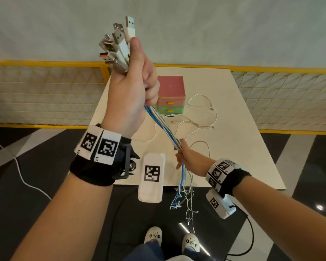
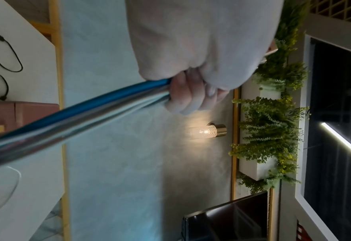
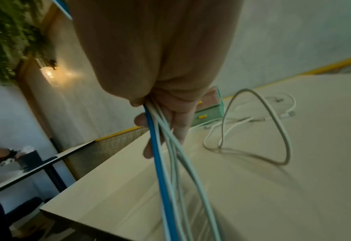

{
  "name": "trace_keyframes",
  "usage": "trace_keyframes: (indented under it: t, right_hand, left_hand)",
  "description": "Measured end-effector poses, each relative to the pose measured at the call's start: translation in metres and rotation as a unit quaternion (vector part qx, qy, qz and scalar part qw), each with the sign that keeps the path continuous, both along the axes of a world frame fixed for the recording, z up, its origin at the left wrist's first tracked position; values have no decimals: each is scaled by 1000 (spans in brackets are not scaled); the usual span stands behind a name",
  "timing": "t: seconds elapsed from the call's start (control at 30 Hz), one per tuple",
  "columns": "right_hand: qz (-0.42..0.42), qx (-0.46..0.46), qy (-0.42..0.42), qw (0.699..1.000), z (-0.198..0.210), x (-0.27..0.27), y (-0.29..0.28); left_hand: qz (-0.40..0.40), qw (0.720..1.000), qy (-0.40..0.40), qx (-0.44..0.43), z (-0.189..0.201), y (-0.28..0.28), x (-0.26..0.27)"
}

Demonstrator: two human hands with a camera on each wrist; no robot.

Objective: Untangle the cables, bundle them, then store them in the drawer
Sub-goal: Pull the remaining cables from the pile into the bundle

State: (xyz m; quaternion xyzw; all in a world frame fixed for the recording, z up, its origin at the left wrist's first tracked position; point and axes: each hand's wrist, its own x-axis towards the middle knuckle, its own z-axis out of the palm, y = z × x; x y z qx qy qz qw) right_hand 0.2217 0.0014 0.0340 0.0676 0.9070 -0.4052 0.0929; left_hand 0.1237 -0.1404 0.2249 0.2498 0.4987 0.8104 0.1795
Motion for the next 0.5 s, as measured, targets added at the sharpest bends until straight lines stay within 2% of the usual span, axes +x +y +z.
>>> trace_keyframes:
  t: [0.07, 0.17, 0.23, 0.33, 0.4, 0.5]
  right_hand:
    - [2, 0, -46, 999, -8, 1, -5]
    - [84, -56, -191, 976, -6, 2, -16]
    - [122, -32, -224, 966, -8, -1, -13]
    - [96, 61, -176, 978, -17, -9, 9]
    - [22, 71, -116, 990, -21, -18, 23]
    - [-70, 81, -56, 993, -31, -31, 37]
  left_hand:
    - [10, 1000, -4, -6, -3, -1, -6]
    - [28, 999, -19, -33, -11, -4, -20]
    - [21, 998, -32, -54, -18, -7, -29]
    - [11, 996, -34, -83, -33, -9, -40]
    - [20, 993, -32, -114, -47, -8, -43]
    - [41, 986, -70, -146, -67, -4, -48]
